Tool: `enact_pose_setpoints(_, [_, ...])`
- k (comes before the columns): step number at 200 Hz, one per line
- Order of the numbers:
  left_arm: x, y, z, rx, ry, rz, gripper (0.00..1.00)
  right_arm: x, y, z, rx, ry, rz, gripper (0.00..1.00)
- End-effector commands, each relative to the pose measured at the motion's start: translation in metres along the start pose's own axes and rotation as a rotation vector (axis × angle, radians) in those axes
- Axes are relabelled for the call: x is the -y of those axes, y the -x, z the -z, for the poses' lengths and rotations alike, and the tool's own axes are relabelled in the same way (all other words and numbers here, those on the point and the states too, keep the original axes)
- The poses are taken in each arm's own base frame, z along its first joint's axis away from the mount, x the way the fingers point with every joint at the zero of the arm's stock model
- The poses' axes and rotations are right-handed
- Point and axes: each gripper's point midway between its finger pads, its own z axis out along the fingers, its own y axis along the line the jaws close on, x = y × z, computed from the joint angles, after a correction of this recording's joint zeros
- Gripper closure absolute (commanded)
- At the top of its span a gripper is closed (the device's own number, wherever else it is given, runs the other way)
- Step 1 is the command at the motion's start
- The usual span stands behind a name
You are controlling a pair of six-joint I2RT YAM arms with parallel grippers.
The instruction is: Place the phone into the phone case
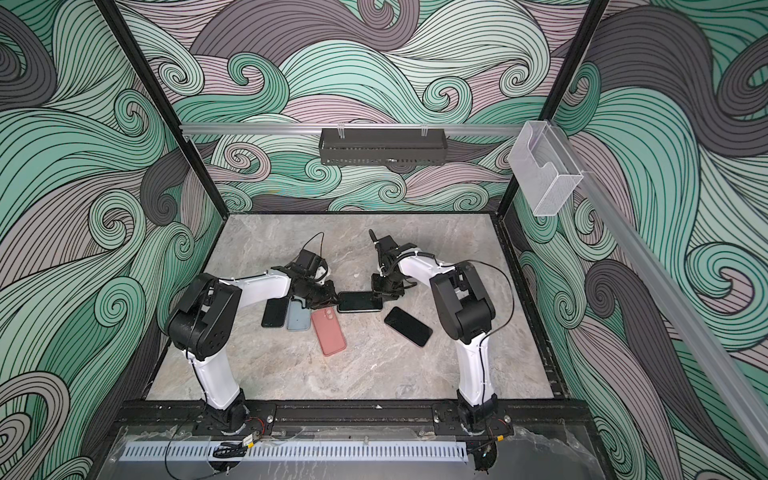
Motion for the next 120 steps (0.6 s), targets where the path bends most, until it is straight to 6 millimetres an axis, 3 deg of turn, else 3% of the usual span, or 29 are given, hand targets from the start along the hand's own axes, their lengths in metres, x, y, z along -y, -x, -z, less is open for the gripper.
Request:
enact_pose_setpoints(1, [0.008,0.004,-0.005,-0.011,-0.026,-0.025,0.82,-0.011,-0.001,-0.002,-0.014,0.003,0.028,0.62])
enact_pose_setpoints(76, [0.002,0.0,-0.015,-0.036,-0.021,-0.01,0.88,-0.023,0.001,-0.003,0.009,-0.033,0.098,0.63])
enact_pose_setpoints(120, [-0.007,-0.005,-0.016,-0.045,0.011,0.004,0.89,-0.018,-0.002,0.003,0.02,-0.07,0.114,0.61])
